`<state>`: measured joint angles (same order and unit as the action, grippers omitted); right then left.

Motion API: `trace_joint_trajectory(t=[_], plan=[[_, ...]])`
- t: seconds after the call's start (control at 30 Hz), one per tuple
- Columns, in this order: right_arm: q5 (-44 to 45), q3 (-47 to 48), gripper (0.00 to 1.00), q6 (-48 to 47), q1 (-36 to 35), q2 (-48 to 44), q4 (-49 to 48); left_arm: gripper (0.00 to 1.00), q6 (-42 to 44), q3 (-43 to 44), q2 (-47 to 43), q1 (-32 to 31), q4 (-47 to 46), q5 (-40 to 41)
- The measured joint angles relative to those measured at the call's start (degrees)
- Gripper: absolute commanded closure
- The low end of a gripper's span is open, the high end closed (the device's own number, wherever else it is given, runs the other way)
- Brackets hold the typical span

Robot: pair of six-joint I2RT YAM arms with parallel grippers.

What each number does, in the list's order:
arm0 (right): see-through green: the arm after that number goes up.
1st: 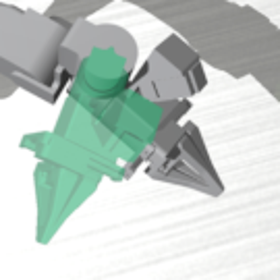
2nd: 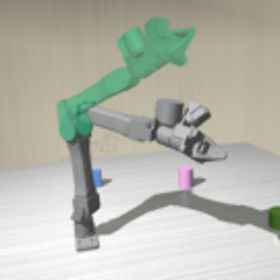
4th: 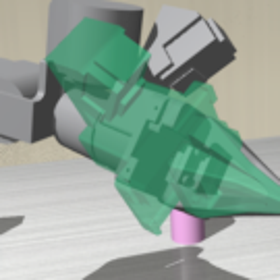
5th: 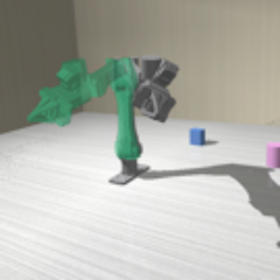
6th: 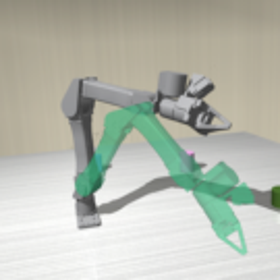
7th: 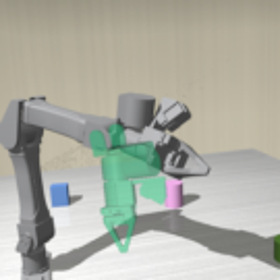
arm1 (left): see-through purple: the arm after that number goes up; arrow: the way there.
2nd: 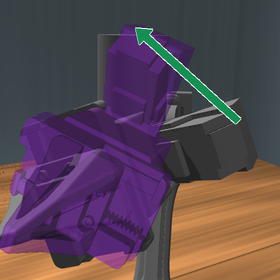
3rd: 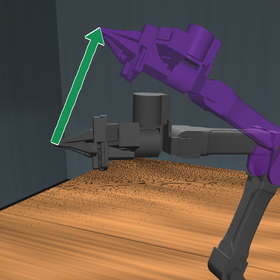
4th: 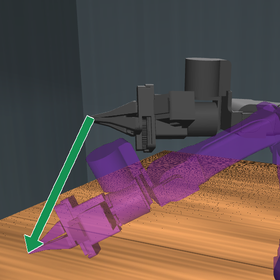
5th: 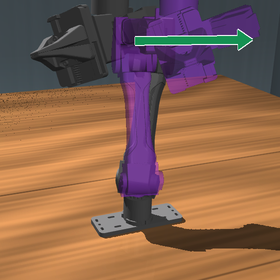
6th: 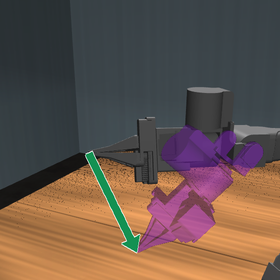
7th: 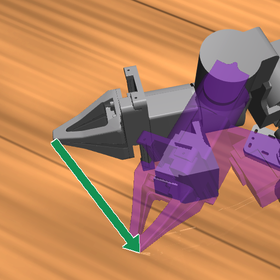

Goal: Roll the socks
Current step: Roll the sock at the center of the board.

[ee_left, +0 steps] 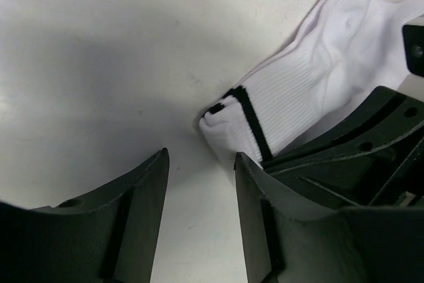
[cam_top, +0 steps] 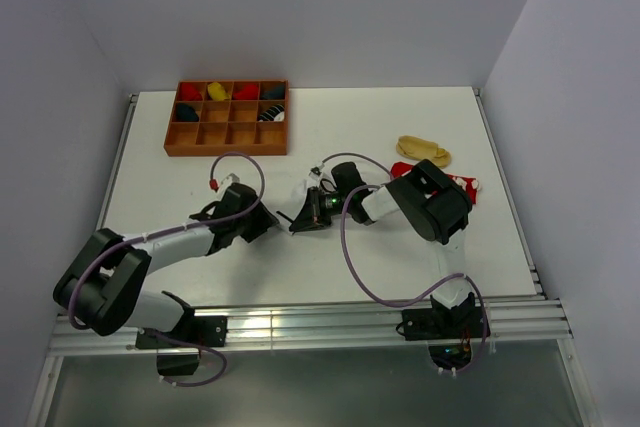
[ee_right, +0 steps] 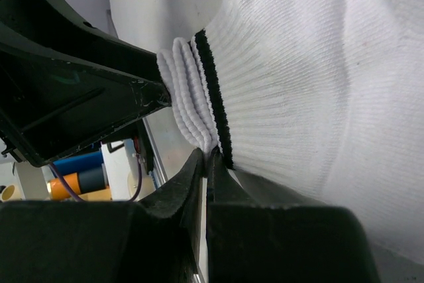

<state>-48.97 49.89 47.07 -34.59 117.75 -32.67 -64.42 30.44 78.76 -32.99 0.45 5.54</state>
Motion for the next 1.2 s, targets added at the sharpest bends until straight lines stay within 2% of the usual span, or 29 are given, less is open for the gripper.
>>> trace_joint_trajectory(t=[0.07,0.3,0.43,0.53,0.63,0.7,0.77,0.9,1.03,1.2], plan=[[-0.1,0.1,1.00,0.0,0.0,0.1,0.2,0.50,-0.3,0.1,0.8,0.0,-1.4,-0.3],[-0.2,0.4,1.00,0.0,0.0,0.2,0.5,0.63,-1.3,1.8,3.8,0.0,-2.4,-0.4],[-0.2,0.4,1.00,0.0,0.0,0.2,0.7,0.67,-1.4,2.8,5.2,0.0,-2.4,-0.4],[-0.2,0.7,0.96,-0.2,0.0,0.2,1.3,0.74,-1.4,3.4,5.9,0.0,-2.1,-0.4],[0.2,0.9,0.88,-0.9,0.0,0.0,2.3,0.79,-1.3,4.4,6.8,0.0,-1.2,-0.4],[1.0,1.2,0.79,-2.2,0.0,-0.7,4.1,0.81,-1.3,5.4,7.3,0.0,0.1,-0.3],[3.3,1.2,0.72,-4.7,-0.4,-2.6,6.8,0.82,-1.2,6.5,7.9,-0.1,1.4,-0.2],[11.5,1.2,0.66,-11.0,-2.1,-8.5,14.3,0.82,-0.9,8.7,9.1,-0.2,4.0,0.1],[22.6,0.9,0.66,-18.0,-5.1,-16.4,20.0,0.82,-0.5,9.9,9.6,-0.2,5.9,0.2],[36.4,-1.3,0.66,-26.5,-12.9,-24.3,20.3,0.82,0.4,11.2,10.1,-0.3,7.6,0.2]])
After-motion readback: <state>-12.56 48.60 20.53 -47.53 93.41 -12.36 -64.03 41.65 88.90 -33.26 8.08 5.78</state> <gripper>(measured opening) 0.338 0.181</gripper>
